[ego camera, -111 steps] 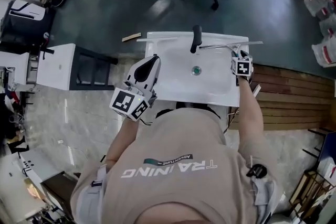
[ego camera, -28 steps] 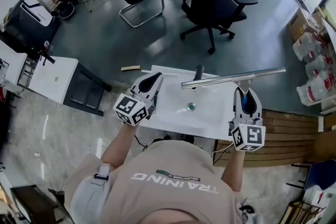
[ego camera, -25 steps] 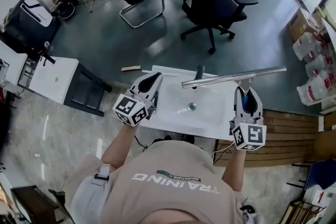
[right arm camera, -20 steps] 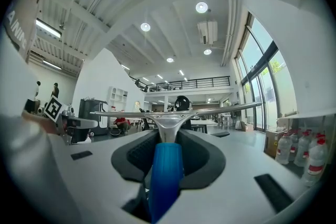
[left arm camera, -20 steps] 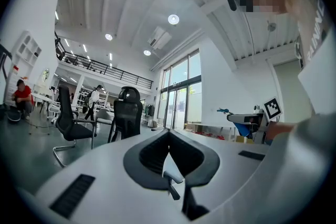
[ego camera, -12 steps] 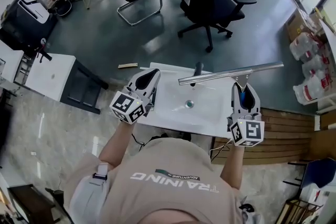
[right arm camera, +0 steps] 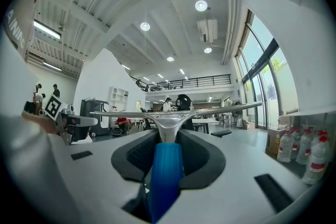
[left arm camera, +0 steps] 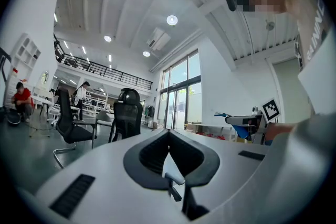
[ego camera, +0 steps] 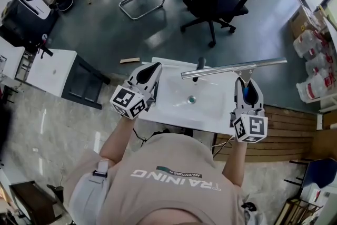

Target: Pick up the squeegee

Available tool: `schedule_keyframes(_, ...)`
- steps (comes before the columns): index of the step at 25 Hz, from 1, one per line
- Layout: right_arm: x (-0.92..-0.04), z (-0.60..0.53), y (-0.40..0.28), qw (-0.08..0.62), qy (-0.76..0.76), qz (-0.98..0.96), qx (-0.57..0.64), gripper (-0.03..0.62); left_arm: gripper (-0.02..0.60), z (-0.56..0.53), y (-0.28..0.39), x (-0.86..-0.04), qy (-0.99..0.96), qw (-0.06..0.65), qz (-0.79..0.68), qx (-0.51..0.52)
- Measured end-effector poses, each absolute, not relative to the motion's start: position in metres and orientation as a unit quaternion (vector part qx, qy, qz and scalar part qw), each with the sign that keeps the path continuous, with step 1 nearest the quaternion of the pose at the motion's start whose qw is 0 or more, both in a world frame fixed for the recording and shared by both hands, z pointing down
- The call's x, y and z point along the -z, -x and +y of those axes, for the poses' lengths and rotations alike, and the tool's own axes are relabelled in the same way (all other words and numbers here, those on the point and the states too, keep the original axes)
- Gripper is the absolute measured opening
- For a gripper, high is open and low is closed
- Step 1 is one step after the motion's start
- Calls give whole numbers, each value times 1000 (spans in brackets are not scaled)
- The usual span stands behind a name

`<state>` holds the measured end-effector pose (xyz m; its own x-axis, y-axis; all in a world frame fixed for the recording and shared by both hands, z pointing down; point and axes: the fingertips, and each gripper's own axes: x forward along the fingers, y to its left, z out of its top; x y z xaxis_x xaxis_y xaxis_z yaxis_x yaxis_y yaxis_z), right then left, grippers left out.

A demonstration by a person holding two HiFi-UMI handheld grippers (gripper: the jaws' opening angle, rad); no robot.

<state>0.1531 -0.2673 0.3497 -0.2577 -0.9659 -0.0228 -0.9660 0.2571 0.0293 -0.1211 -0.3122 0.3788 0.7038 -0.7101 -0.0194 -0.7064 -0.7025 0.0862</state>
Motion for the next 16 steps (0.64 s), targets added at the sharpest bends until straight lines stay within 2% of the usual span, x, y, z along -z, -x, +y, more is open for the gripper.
schedule_keyframes(16, -351, -269, -166, 3, 614, 789, -17, 123, 11, -315, 113, -372, -923, 27, -384, 29)
